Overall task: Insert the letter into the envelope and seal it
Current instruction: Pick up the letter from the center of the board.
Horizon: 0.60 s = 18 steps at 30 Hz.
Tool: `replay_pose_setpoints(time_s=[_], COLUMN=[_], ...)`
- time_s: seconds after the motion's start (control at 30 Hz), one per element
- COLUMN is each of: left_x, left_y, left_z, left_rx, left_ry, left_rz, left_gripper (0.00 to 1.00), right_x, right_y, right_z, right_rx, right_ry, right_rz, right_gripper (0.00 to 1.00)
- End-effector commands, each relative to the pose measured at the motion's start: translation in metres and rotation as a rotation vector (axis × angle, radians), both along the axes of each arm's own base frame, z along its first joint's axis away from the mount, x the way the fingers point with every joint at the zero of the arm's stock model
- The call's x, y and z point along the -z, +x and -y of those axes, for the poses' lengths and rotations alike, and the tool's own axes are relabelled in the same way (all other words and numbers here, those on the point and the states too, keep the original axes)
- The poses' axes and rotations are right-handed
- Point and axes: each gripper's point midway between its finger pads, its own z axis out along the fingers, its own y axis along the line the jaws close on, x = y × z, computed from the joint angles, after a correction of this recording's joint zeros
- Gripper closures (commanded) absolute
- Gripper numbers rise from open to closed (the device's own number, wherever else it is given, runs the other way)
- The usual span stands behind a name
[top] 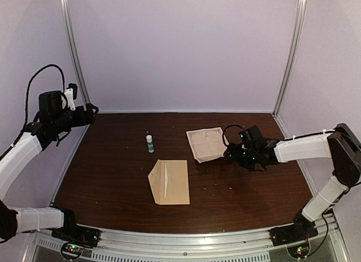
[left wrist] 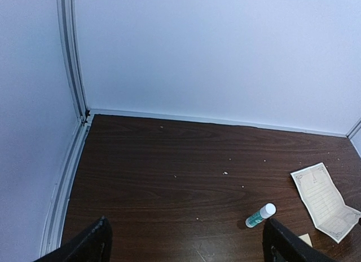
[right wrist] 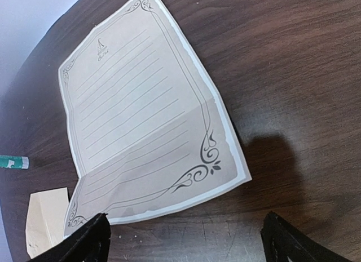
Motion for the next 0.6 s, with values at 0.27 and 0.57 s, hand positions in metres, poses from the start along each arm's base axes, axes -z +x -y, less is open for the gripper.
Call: replay_pose_setpoints(time_s=[0.27, 0.57], left_x=[-0.008, -0.009], left_y=[0.000, -0.001], left_z=[-0.006, -0.007], left_rx=[-0.024, -0.030], left_ry=[0.019, 0.020], left_rz=[0.045, 0.047], left_gripper=[0.06, 0.06], right_x=[0.004, 0.012], right_y=[0.043, 0.062], right_z=[-0.006, -0.011], right_rx=[0.157, 0.209], right_ry=[0.145, 0.185], right_rz=[0.077, 0.096], right_gripper=[0.14, 0.32])
